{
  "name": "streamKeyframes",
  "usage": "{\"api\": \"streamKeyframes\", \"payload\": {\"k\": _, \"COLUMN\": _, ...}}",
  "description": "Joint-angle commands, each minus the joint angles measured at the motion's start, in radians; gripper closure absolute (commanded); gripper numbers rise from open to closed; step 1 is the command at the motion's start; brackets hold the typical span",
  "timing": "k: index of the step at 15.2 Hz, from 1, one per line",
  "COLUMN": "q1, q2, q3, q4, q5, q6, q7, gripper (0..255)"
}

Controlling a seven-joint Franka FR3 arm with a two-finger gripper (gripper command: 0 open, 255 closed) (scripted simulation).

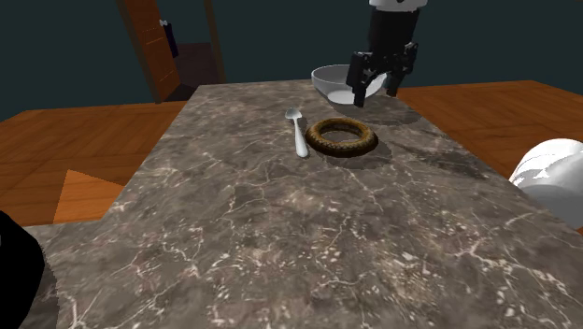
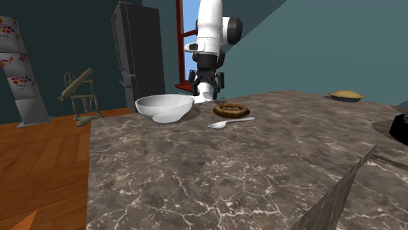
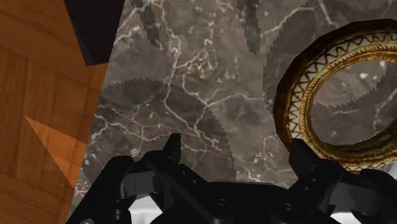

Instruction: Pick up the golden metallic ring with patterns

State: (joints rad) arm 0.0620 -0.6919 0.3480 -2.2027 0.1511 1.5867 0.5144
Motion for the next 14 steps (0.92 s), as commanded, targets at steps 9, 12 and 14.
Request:
{"api": "streamKeyframes", "payload": {"k": 9, "q1": 0.016, "q2": 0.064, "q3": 0.118, "q4": -0.009, "q5": 0.046, "q6": 0.041, "q7": 0.12, "gripper": 0}}
{"api": "streamKeyframes", "payload": {"k": 12, "q1": 0.019, "q2": 0.059, "q3": 0.124, "q4": -0.046, "q5": 0.051, "q6": 0.074, "q7": 0.12, "gripper": 0}}
{"api": "streamKeyframes", "payload": {"k": 14, "q1": 0.019, "q2": 0.059, "q3": 0.124, "q4": -0.048, "q5": 0.051, "q6": 0.076, "q7": 0.12, "gripper": 255}}
